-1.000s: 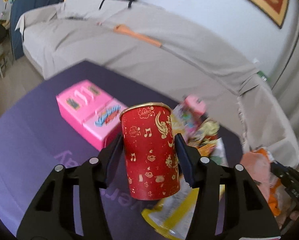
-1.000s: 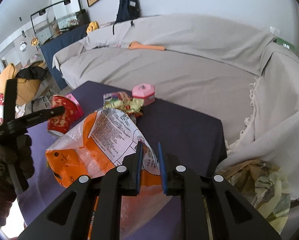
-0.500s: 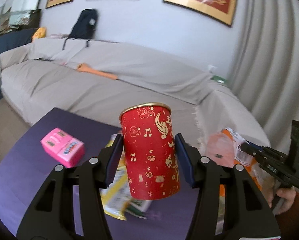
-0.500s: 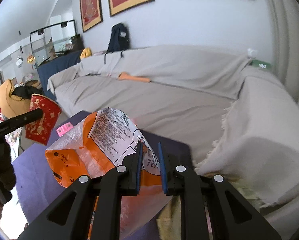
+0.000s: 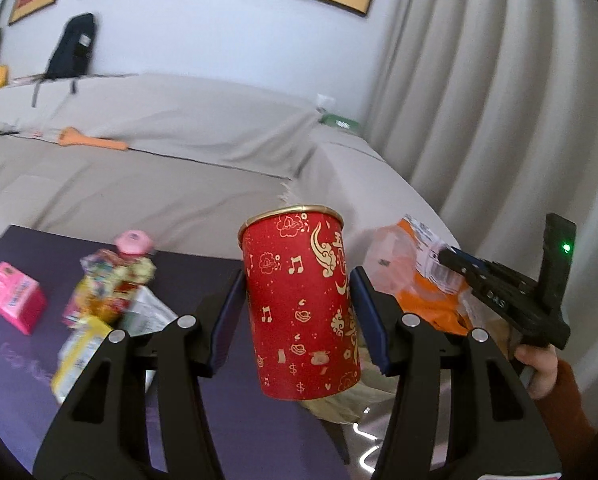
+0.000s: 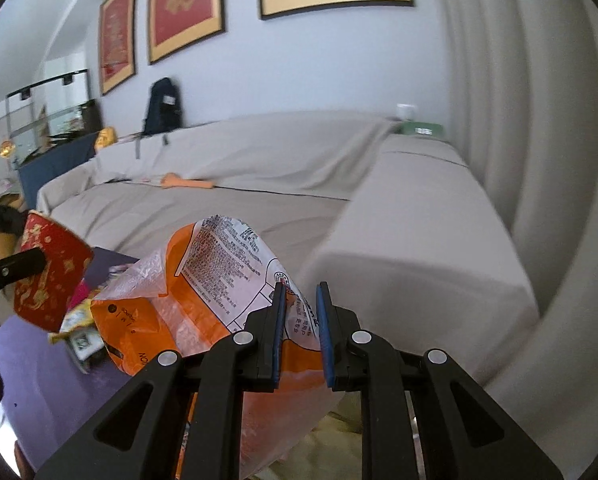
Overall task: Collect trash
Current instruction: 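Carry red cup in left tool while right tool carries orange bag to yellow bag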
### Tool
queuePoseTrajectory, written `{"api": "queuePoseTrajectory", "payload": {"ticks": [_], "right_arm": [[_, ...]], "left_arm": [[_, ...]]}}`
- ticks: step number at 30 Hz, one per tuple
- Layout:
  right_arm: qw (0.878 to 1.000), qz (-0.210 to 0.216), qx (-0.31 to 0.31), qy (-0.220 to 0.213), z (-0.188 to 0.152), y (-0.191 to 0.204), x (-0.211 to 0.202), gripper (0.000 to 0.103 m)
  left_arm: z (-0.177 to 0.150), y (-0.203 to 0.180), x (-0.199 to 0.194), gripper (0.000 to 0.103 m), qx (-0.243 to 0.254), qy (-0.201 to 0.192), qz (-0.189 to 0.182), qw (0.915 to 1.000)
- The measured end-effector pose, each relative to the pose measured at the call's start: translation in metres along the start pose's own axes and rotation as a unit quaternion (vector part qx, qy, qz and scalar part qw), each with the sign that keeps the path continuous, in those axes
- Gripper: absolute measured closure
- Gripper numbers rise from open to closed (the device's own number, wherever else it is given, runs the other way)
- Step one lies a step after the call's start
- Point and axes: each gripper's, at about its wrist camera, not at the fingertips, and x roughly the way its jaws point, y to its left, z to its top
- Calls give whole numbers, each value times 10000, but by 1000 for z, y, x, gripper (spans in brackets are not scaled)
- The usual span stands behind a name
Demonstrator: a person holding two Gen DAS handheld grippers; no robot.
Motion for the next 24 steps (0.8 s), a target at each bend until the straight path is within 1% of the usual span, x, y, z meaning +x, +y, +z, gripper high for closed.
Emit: {"api": "queuePoseTrajectory", "payload": {"ticks": [4, 11, 19, 22, 24], "right_arm": [[9997, -210, 64, 98, -14, -21, 7, 87], [9983, -304, 278, 409, -47, -42, 34, 87], [9943, -253, 361, 973, -85, -42, 84, 87], [9917, -422, 159, 1206, -96, -36, 105, 87], [9902, -451, 166, 1312, -103, -35, 112, 87]], "left_arm": [[-8, -13, 20, 52, 57, 195, -186, 9996], [-21, -25, 47, 52, 41, 511, -338, 9981], [-35, -23, 72, 52, -61, 790, -438, 9959], [-39, -19, 79, 52, -101, 857, -452, 9952], [-41, -17, 82, 52, -125, 884, -468, 9949]]}}
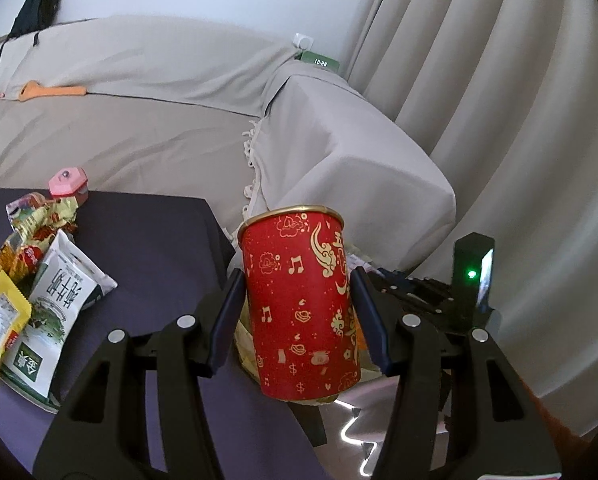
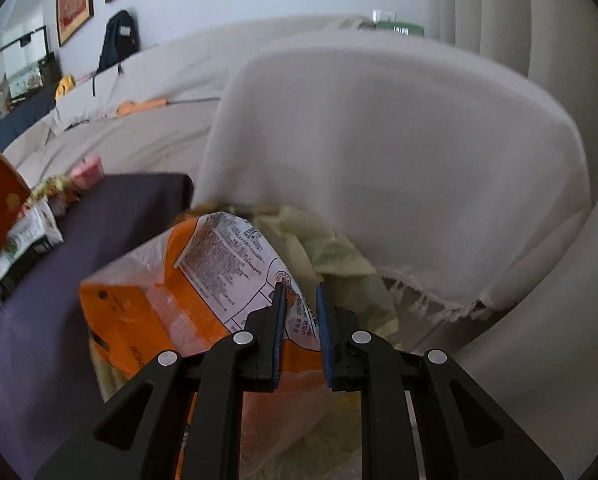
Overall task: Collect trash
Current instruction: 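Carry red cup in left tool while right tool carries orange bag to yellow bag, then open both tools to drop red cup and orange bag into yellow bag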
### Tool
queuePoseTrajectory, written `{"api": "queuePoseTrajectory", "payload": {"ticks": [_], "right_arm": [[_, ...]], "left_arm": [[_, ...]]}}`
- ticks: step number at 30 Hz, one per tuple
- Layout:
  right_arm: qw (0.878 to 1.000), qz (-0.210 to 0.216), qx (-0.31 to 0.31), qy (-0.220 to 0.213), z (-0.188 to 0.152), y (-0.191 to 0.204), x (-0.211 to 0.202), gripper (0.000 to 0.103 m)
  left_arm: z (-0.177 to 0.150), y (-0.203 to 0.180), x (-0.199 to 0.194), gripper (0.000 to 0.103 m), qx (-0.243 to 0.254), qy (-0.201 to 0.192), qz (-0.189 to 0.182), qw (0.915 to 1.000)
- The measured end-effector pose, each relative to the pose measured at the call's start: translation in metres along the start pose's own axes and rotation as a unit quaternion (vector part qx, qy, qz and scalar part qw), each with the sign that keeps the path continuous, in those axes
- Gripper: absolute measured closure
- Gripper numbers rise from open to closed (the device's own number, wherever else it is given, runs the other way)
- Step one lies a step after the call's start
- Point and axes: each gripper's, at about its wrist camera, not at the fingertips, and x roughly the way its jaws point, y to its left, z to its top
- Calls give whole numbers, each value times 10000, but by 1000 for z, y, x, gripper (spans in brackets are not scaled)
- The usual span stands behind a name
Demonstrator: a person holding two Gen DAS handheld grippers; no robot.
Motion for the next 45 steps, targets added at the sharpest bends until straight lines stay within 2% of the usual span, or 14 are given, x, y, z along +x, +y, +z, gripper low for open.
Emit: {"api": "queuePoseTrajectory", "payload": {"ticks": [5, 9, 11, 12, 13, 15, 18, 21, 25, 31, 37, 41, 45], "right_arm": [[9996, 74, 68, 248, -11, -6, 17, 87], [9993, 298, 111, 219, -15, -11, 12, 85], [9979, 604, 187, 153, -13, -14, 4, 79], [9968, 772, 208, 40, -12, -16, -3, 69], [9960, 863, 221, -53, -11, -18, -8, 62], [9952, 898, 278, -276, -8, -22, -21, 57], [9949, 725, 391, -589, -3, -33, -42, 56], [9953, 431, 513, -704, -2, -44, -52, 56], [9932, 434, 768, -756, -3, -63, -54, 56], [9928, 392, 820, -780, -10, -75, -50, 56], [9929, 383, 893, -688, -15, -83, -42, 56], [9928, 346, 944, -657, -16, -89, -39, 56], [9922, 346, 1011, -647, -18, -91, -38, 56]], "left_arm": [[-3, 3, 12, 52, -60, 99, -29, 9999], [-3, 0, 21, 52, -96, 173, -115, 9997], [-2, -3, 26, 52, -110, 194, -183, 9996], [-1, -5, 29, 52, -114, 195, -222, 9995], [0, -7, 31, 52, -115, 191, -257, 9994], [1, -12, 36, 51, -122, 178, -339, 9992], [2, -18, 45, 51, -160, 233, -426, 9987], [0, -24, 62, 51, -209, 354, -576, 9975], [-12, -37, 102, 52, -123, 602, -649, 9960], [-37, -54, 164, 52, 424, 1179, -184, 9919], [-48, -53, 202, 52, 382, 1483, -13, 9882], [-49, -51, 204, 47, 347, 1400, -60, 9895], [-44, -44, 183, 40, 65, 1265, -237, 9917]]}}
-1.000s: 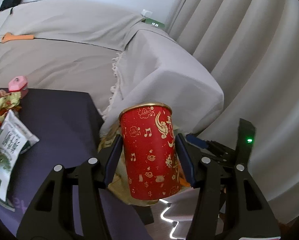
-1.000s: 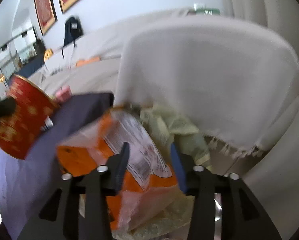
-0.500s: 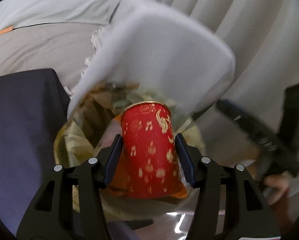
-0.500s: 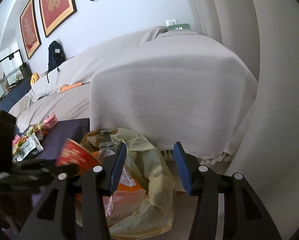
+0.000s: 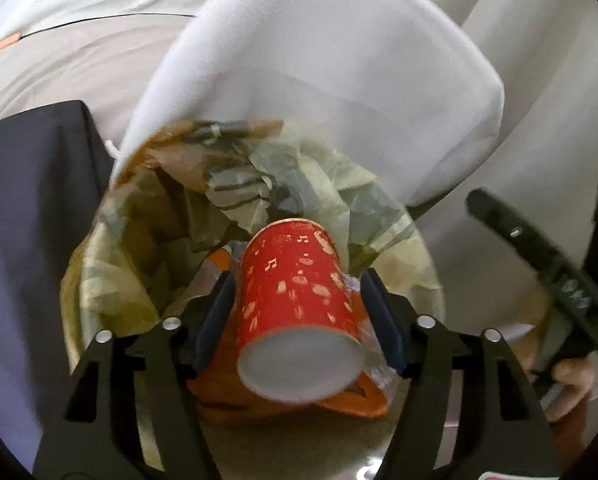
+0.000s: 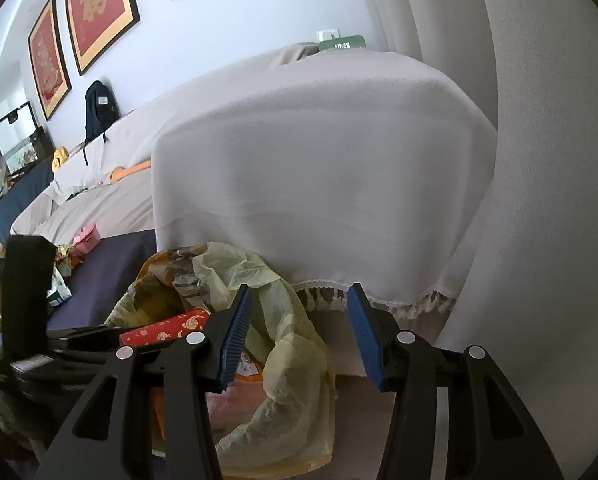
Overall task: Collect trash
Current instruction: 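Open both tools to drop red cup and orange bag into yellow bag, then grasp yellow snack bag with left tool while right tool grasps white milk package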
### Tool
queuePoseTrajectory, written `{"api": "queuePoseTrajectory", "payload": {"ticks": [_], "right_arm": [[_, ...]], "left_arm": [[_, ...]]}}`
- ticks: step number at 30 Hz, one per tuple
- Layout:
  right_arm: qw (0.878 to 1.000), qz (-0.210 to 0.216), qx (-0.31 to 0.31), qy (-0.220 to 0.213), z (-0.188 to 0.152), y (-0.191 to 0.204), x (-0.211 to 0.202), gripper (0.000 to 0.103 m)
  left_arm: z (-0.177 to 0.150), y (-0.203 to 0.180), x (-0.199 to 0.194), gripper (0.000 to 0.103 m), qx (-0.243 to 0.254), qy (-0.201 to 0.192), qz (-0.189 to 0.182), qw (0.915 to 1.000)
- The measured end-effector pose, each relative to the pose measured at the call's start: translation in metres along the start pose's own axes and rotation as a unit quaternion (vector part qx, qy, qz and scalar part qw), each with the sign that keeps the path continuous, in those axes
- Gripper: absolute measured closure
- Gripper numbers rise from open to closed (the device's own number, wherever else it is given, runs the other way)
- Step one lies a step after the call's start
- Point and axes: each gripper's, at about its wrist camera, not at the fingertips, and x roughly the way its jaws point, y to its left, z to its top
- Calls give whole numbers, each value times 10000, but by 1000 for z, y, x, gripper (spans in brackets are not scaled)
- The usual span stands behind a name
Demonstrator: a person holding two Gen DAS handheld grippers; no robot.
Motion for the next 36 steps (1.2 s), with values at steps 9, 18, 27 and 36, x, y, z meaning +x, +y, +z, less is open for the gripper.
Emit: {"api": "queuePoseTrajectory", "payload": {"ticks": [9, 18, 27, 36], "right_arm": [[9998, 189, -99, -21, 0, 22, -1, 56], [9973, 562, -482, -16, 3, 73, 2, 56], [9894, 1070, -971, 132, 0, 143, 10, 56], [9773, 1480, -1394, 596, -20, 222, 30, 56]], "left_arm": [[-2, 26, -94, 36, -52, -927, 504, 9944], [-7, 82, -191, 36, -54, -1898, 1464, 9708], [-40, 175, -277, 36, -679, -2078, 2092, 9531], [-78, 214, -262, 36, -948, -1566, 2049, 9615]]}}
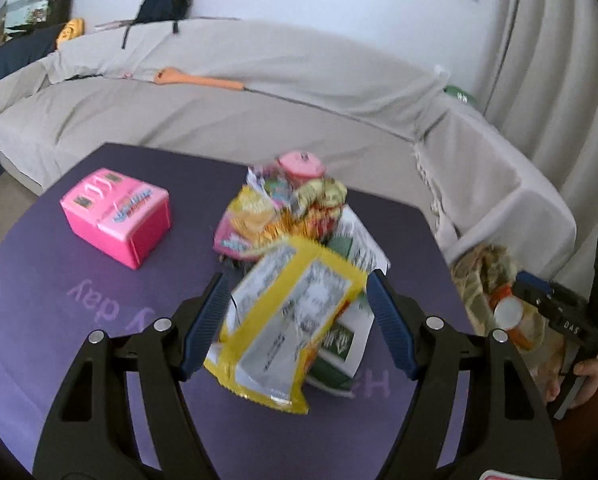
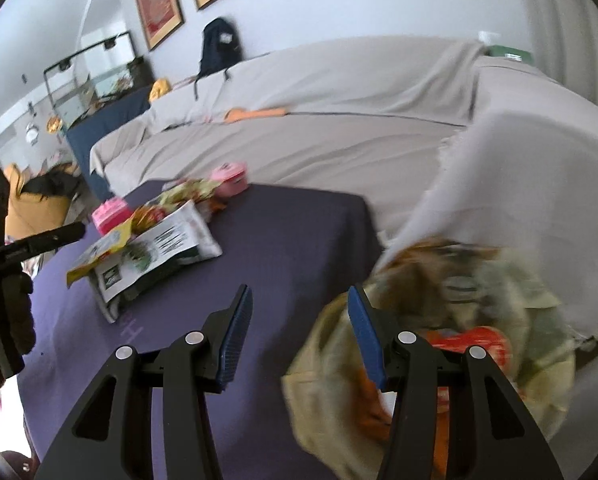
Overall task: Collect trash
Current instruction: 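Grasp yellow snack bag with left tool while right tool grasps white milk package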
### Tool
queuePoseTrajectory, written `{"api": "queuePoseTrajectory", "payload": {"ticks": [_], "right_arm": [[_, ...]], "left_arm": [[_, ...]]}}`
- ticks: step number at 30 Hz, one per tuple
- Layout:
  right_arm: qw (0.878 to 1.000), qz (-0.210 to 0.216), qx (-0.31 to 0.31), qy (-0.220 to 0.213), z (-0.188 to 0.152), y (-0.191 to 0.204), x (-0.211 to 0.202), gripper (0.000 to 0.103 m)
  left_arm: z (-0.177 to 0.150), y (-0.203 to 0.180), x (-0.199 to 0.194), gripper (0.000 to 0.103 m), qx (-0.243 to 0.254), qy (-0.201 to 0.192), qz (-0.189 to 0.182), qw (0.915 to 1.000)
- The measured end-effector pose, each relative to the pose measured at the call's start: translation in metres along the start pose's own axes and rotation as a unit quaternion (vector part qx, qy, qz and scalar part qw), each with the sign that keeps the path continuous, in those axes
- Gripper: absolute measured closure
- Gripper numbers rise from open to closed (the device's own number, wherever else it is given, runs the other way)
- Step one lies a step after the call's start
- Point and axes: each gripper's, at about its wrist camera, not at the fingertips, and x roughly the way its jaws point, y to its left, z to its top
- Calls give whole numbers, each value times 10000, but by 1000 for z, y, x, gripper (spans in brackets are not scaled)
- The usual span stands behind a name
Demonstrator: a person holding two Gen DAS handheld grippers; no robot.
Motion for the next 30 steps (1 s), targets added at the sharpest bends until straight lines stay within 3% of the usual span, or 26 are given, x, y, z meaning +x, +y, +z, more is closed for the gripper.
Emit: {"api": "queuePoseTrajectory", "payload": {"ticks": [3, 5, 8, 11, 17, 23, 30], "right_arm": [[9997, 160, -112, 145, 0, 23, 9, 56], [9994, 198, -180, 216, 0, 33, 13, 56], [9987, 293, -249, 349, -1, 47, 19, 56], [9977, 361, -241, 521, -2, 65, 31, 56], [9952, 560, 129, 787, 7, 97, 64, 56], [9889, 737, 868, 953, 25, 121, 107, 49], [9918, 440, 542, 1072, 40, 156, 146, 41]], "left_arm": [[-7, 4, 9, 36, 4, 125, 165, 9998], [-10, 13, 14, 36, -209, 234, 77, 9995], [-15, 26, 16, 54, -465, 375, -93, 9982], [-20, 36, 9, 58, -525, 348, -83, 9980], [-28, 59, -15, 58, -735, 149, 108, 9971], [-37, 83, -33, 47, -859, 13, 40, 9963], [-41, 92, -43, 43, -707, -124, 196, 9972]]}}
